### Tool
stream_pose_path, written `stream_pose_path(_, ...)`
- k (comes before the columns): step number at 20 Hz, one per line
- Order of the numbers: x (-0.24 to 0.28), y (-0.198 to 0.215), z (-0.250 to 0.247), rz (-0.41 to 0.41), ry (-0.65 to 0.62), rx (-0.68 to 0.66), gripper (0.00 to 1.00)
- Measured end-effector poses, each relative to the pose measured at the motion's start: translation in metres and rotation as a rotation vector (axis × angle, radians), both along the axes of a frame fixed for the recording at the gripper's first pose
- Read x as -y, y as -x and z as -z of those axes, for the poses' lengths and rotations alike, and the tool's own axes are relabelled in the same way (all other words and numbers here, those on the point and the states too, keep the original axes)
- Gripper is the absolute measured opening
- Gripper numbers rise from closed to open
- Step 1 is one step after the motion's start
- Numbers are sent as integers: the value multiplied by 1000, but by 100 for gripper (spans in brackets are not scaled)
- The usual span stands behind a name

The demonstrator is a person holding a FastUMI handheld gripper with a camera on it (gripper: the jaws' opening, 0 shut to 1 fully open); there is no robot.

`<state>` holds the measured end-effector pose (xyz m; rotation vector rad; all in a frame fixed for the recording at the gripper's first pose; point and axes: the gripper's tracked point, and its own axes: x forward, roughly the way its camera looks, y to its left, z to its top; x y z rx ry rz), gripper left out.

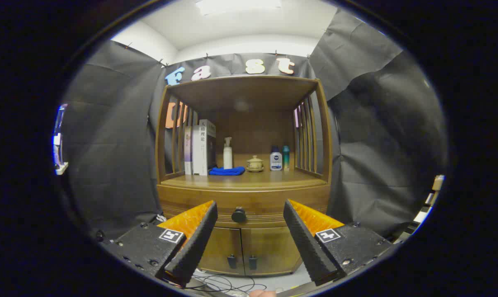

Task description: Pull open the drawer, take out the items inside it, and place them on the countertop above the cabinet.

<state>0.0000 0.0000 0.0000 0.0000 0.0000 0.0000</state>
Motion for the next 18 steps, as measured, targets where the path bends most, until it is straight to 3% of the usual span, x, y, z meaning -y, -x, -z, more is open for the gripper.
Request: stream_pose_path(18,2,-5,10,8,4,-33,100)
